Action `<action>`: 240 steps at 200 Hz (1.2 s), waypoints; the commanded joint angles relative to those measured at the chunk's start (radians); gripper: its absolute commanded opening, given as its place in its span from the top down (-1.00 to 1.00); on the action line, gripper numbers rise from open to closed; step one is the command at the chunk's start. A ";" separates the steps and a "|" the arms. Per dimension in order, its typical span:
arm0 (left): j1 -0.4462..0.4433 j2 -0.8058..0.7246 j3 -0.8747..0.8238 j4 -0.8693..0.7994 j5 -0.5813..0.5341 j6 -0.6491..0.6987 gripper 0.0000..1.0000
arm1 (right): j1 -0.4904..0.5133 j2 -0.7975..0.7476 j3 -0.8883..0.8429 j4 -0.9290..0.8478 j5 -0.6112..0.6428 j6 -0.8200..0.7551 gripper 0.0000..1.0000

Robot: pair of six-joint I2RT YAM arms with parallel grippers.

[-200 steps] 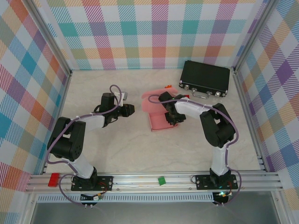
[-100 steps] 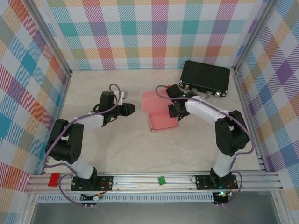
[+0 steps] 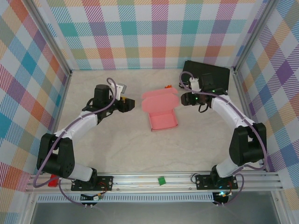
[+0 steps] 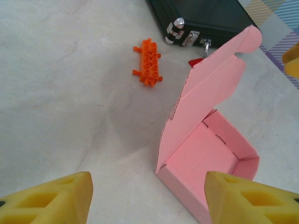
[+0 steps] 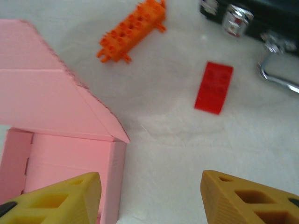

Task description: Fold the paper box

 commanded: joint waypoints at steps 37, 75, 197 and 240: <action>-0.046 0.098 0.200 -0.241 -0.032 0.035 -0.37 | -0.080 0.092 0.088 -0.058 -0.382 -0.467 -0.20; -0.071 0.192 0.323 -0.377 -0.041 0.068 -0.37 | -0.090 0.218 0.232 -0.189 -0.430 -0.611 -0.19; -0.107 0.390 0.491 -0.474 0.039 0.177 -0.19 | -0.090 0.438 0.489 -0.378 -0.428 -0.764 -0.17; -0.108 0.409 0.498 -0.465 0.071 0.183 -0.04 | -0.086 0.483 0.546 -0.446 -0.456 -0.787 -0.14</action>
